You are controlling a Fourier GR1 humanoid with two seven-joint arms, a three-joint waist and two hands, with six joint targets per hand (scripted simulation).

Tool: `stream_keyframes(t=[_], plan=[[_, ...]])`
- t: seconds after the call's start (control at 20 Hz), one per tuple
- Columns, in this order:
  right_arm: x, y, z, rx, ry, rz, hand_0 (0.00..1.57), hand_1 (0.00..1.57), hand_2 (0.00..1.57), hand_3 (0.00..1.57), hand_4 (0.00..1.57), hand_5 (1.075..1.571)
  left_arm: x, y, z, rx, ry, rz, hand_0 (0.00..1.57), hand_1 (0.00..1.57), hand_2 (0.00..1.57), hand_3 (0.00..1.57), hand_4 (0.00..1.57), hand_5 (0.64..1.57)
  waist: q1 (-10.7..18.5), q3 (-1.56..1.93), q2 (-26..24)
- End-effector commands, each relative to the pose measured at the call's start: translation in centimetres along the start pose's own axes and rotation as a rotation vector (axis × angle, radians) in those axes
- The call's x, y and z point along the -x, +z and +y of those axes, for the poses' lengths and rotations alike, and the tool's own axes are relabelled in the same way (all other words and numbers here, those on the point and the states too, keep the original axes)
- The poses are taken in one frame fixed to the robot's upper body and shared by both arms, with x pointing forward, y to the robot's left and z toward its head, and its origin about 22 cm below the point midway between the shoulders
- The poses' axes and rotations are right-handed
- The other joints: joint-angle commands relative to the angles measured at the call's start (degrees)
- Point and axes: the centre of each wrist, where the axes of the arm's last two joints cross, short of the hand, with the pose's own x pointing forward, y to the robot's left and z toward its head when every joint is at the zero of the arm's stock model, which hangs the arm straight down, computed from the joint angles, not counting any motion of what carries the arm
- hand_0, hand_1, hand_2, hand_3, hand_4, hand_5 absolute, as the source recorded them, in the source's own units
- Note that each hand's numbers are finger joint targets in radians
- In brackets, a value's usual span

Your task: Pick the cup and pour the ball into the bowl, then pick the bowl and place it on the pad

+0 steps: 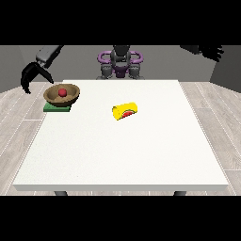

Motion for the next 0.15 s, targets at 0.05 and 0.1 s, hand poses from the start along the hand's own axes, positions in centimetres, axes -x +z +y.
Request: stream_keyframes(t=[0.05, 0.1], plan=[[-2.6, 0.3, 4.1, -0.159, -0.006, -0.031, 0.00, 0.00, 0.00, 0.00, 0.42, 1.383, 3.4, 1.3, -4.6, 0.031, 0.016, 0.178, 0.00, 0.00, 0.00, 0.00, 0.90, 1.559, -2.3, -0.11, -11.5], [-5.0, 0.2, 4.0, -0.195, -0.042, -0.077, 0.00, 0.00, 0.00, 0.00, 0.48, 1.434, 3.4, 1.8, -2.7, 0.026, 0.000, 0.210, 0.00, 0.00, 0.00, 0.00, 0.90, 1.559, -2.9, -0.15, -12.1]])
